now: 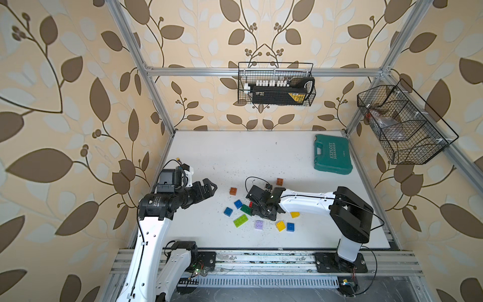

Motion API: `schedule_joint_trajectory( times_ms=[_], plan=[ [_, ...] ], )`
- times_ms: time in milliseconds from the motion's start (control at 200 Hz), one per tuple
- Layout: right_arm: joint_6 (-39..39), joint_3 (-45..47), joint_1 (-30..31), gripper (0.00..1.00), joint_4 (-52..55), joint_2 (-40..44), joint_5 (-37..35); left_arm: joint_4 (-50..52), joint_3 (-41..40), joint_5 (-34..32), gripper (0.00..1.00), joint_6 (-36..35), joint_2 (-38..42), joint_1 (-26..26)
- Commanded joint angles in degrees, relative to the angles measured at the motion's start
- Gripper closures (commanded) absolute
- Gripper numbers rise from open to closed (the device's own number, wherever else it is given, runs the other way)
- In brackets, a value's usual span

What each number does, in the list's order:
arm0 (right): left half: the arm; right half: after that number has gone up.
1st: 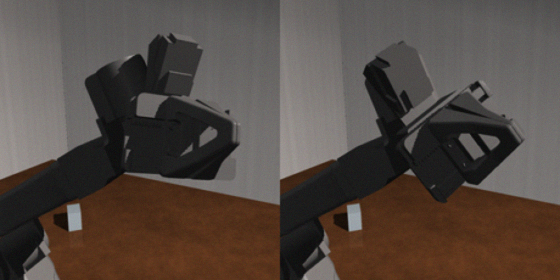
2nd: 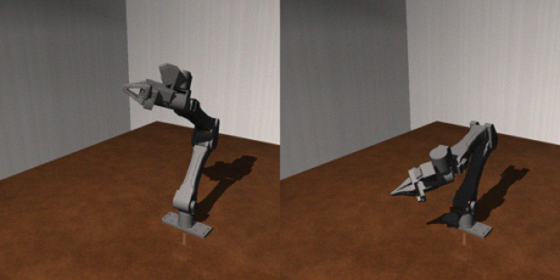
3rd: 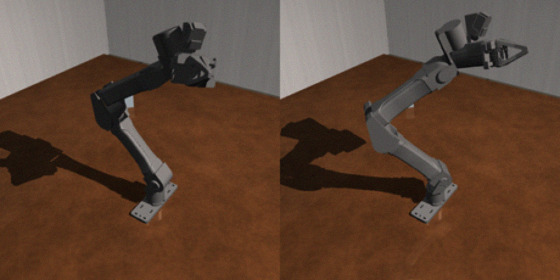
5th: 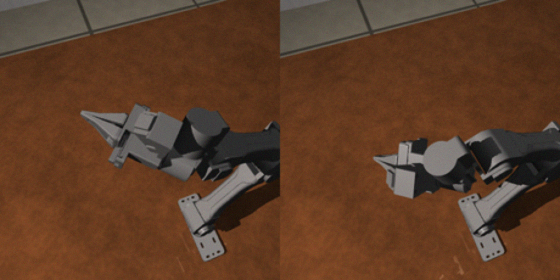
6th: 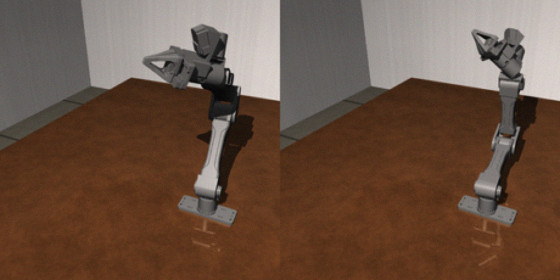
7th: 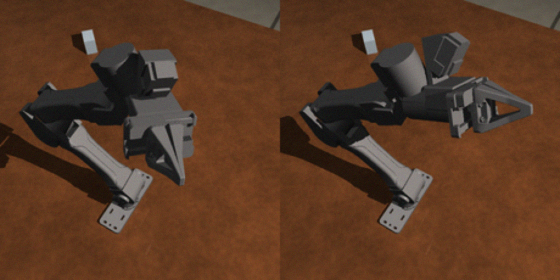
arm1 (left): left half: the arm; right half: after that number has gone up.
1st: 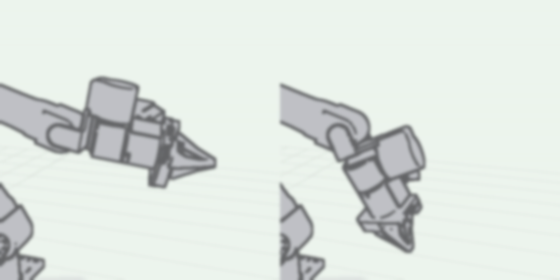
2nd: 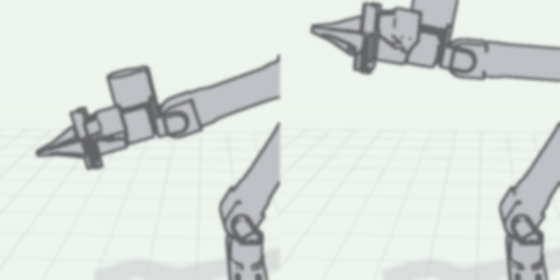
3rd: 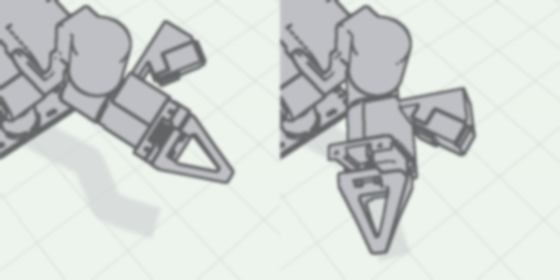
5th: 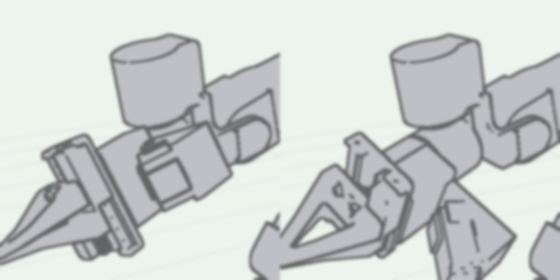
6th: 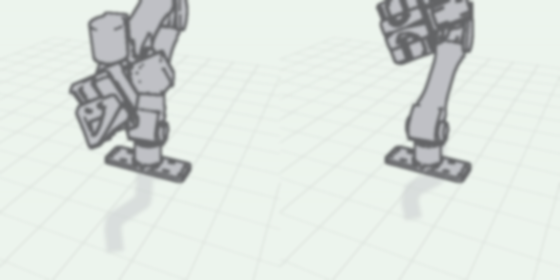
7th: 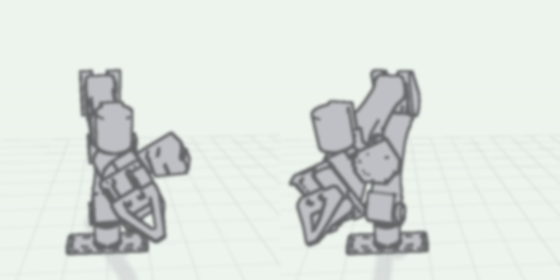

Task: Assemble the number 1 with lego
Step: Move the lego brick at the center of the board.

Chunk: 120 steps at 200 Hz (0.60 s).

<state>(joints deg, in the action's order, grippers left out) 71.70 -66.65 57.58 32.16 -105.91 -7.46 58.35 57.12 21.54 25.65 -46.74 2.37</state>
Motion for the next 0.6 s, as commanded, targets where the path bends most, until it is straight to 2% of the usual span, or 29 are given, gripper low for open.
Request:
schedule_joint_trajectory(
  times_ms=[0, 120, 225, 355, 495, 595],
  plan=[
    [-2.85, -3.77, -0.91, 0.32, 2.15, -2.93, -0.86, -0.78, 0.01, 0.4, 0.01, -0.6, -0.07, 0.62],
    [-5.24, -7.36, -1.27, 0.48, 5.75, -5.36, -2.64, -0.7, 0.01, 0.26, 0.01, -0.52, -0.43, 0.62],
    [-6.95, -8.37, -1.26, 0.55, 7.39, -6.06, -3.81, -0.69, 0.01, -0.01, 0.01, -0.47, -0.54, 0.62],
    [-9.38, -9.01, -1.25, 0.54, 9.06, -6.02, -4.95, -0.51, 0.09, -0.01, 0.01, -0.49, -1.11, 0.62],
    [-12.36, -9.0, -1.31, 0.4, 9.93, -4.72, -5.2, -0.43, 0.18, -0.08, 0.01, -0.45, -1.42, 0.53],
    [-13.44, -8.2, -1.15, 0.37, 9.7, -3.4, -4.69, -0.35, 0.19, -0.27, 0.01, -0.37, -1.45, 0.44]
  ],
)
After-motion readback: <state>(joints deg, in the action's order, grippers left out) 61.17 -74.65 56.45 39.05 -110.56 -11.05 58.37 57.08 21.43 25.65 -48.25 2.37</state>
